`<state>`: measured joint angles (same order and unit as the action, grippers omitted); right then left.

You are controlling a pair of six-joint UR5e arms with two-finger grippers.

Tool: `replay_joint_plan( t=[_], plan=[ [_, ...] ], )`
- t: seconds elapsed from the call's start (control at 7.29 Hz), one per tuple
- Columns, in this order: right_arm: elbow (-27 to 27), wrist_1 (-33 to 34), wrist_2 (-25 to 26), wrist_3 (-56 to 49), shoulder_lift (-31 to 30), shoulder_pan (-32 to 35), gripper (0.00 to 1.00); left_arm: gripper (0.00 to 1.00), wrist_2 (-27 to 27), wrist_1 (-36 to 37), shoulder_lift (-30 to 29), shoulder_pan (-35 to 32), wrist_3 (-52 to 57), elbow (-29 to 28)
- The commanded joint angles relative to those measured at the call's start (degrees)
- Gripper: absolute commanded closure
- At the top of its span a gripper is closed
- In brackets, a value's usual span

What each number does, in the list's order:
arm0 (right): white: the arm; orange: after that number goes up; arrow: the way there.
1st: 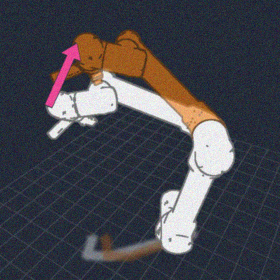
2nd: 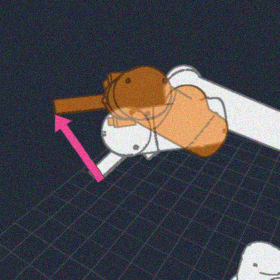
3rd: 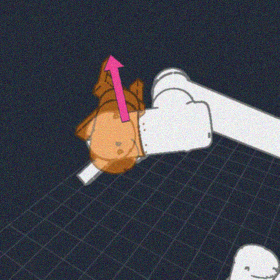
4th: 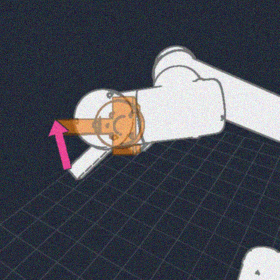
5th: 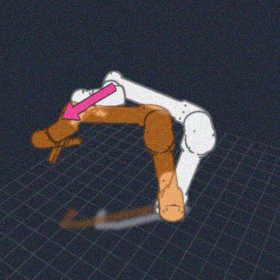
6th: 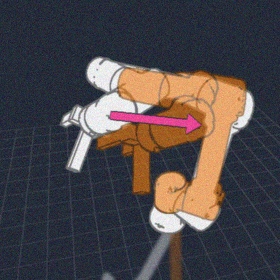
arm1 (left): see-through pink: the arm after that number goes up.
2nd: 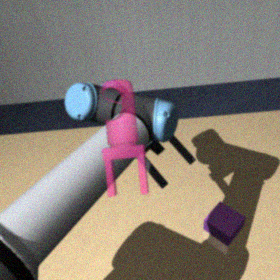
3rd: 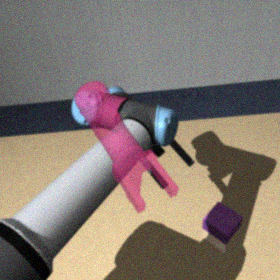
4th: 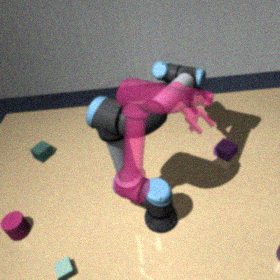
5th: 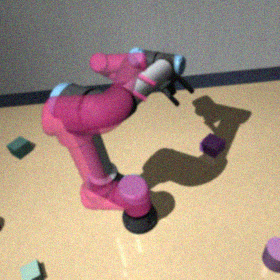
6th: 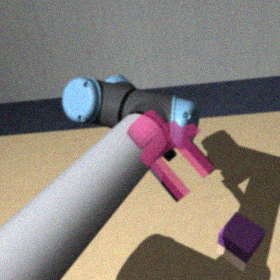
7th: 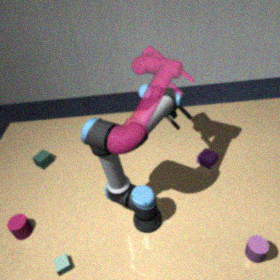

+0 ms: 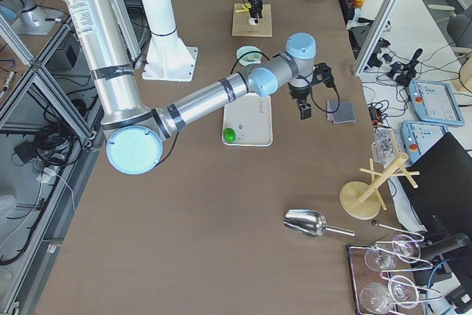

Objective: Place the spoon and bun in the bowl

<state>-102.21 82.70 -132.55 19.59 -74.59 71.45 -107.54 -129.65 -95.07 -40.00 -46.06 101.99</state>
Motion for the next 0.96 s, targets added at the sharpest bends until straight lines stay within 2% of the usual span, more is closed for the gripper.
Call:
replay_joint_plan(
  t=[0.0,0.82],
  plan=[
    [-0.3,0.0,0.1,0.2,-0.3,0.0,0.00,0.26,-4.3,1.2,0.2,-3.8,4.3,0.4],
    [0.1,0.0,0.5,0.1,-0.8,0.0,0.00,0.24,-4.0,1.2,0.6,-1.1,3.9,-0.8]
  ],
)
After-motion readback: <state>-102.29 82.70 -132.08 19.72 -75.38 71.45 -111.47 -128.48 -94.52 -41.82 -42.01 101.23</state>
